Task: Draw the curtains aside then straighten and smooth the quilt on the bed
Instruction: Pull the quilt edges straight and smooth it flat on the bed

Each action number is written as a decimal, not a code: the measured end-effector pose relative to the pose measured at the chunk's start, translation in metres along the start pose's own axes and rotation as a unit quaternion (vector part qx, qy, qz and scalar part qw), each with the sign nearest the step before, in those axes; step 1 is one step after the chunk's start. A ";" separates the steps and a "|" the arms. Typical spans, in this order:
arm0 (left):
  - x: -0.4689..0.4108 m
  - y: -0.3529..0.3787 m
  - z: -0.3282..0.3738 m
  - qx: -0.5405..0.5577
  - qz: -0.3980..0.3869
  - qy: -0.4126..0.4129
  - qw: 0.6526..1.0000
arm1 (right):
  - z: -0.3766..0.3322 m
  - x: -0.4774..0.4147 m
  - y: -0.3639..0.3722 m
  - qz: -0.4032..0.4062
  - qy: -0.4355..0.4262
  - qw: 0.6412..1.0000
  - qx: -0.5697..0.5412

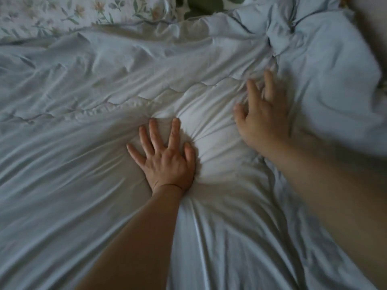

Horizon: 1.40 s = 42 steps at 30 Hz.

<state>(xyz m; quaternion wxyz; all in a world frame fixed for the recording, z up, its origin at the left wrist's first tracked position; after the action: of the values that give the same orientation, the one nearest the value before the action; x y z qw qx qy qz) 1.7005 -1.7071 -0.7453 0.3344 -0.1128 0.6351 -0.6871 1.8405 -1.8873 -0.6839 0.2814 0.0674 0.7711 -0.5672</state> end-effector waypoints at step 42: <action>0.267 -0.069 0.086 0.032 -0.076 0.047 0.995 | 0.119 0.150 -0.200 0.024 -0.003 0.980 0.197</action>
<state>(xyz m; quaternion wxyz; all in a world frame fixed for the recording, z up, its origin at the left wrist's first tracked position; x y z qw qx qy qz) 1.5282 -1.9384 -0.7378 0.2544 -0.1182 0.6175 -0.7349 1.6738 -2.0980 -0.6168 0.2785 0.1382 0.6417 -0.7011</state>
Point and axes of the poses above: each hand's wrist, its own x-axis away from the middle knuckle, its own y-axis out of the palm, z = x × y, the point moved 10 cm from there along -x, towards the middle knuckle, and after that the axes turned 15 degrees about z, right-handed, at the moved point
